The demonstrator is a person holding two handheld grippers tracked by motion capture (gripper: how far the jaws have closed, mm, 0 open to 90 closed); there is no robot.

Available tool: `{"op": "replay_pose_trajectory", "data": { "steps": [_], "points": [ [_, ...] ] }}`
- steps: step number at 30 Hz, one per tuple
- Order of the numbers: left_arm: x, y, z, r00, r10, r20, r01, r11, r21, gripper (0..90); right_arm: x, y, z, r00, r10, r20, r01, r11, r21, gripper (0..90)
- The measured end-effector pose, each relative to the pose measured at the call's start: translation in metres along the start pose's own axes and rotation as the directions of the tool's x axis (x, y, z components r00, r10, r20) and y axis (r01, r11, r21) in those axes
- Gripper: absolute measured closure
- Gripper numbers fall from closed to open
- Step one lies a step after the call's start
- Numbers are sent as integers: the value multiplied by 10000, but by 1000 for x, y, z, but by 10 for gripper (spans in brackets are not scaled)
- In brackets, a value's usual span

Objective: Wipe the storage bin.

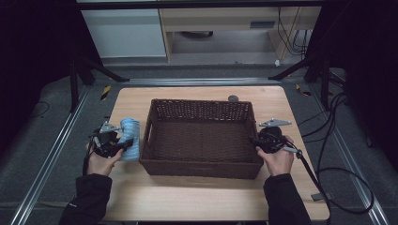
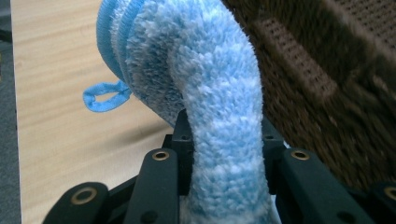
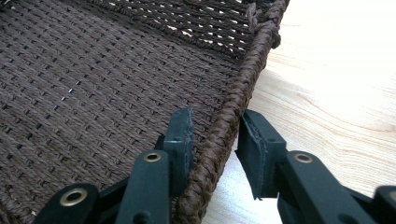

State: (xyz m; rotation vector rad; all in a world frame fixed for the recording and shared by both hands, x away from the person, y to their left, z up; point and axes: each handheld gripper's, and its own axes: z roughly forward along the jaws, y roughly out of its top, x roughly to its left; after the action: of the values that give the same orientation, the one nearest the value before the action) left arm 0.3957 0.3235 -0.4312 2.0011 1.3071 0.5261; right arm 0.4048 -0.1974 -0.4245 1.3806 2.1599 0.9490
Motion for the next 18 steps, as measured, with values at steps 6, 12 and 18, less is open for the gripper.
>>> {"op": "replay_pose_trajectory", "data": {
  "steps": [6, 12, 18],
  "points": [
    [7, 13, 13, 9998, -198, -4, 197, 9996, -212, 681, 1, 0, 1, 9999, -104, 106, 106, 9998, -168, 693],
    [10, 24, 37, 9989, 260, -391, -247, 9992, 316, 680, 1, 1, 2, 9999, -160, -15, 160, 9994, -295, 700],
    [14, 23, 70, 9990, 455, 9, -454, 9954, 844, 682, 5, 1, 2, 9993, -346, -157, 340, 9989, -331, 702]
  ]
}}
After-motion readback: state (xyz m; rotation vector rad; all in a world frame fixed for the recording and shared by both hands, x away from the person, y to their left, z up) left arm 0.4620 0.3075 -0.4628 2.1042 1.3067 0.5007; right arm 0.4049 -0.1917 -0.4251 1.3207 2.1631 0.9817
